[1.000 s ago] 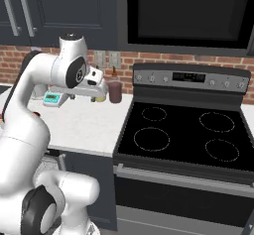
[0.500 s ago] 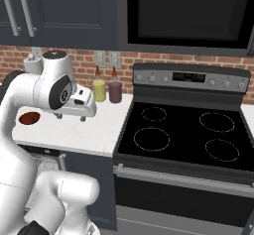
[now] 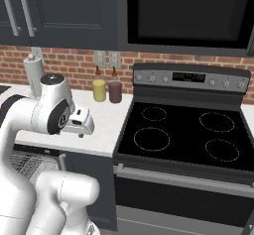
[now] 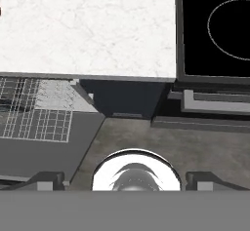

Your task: Pick up the cup and bowl from the counter, place them in the dishwasher, and close the dishwasher door.

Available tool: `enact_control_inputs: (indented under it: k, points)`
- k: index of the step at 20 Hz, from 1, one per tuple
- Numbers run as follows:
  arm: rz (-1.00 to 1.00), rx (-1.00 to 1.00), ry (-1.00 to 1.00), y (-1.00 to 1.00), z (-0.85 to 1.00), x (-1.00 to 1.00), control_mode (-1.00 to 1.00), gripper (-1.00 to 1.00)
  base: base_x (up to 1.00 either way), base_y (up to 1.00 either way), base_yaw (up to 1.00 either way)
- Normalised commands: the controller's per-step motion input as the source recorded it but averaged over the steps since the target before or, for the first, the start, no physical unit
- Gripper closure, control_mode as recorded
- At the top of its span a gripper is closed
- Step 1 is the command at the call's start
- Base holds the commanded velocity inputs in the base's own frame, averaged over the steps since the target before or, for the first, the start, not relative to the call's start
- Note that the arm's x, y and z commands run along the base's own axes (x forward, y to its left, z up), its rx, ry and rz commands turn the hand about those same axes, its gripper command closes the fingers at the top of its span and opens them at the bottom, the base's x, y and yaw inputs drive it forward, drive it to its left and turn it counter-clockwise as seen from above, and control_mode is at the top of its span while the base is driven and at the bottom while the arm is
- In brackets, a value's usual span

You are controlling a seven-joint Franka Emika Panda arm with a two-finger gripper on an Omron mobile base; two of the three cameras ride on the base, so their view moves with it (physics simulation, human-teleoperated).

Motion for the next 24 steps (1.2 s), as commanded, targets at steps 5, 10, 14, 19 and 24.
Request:
enact_control_inputs:
  k: [5,10,14,19,24]
  points:
    - [0.0,0.0,0.0,0.0,0.0,0.0,1.0,-1.0,0.12,-0.03,0.2]
    - [0.0,0.0,0.0,0.0,0.0,0.0,1.0,-1.0,0.0,-0.22,0.72]
    - [0.0,0.0,0.0,0.0,0.0,0.0,1.0,-1.0,0.0,-0.26,0.78]
    - [0.0,0.0,0.0,0.0,0.0,0.0,1.0,-1.0,0.0,-0.9,0.62]
    - [0.0,0.0,0.0,0.0,0.0,0.0,1.0,-1.0,0.38,-0.71,0.35]
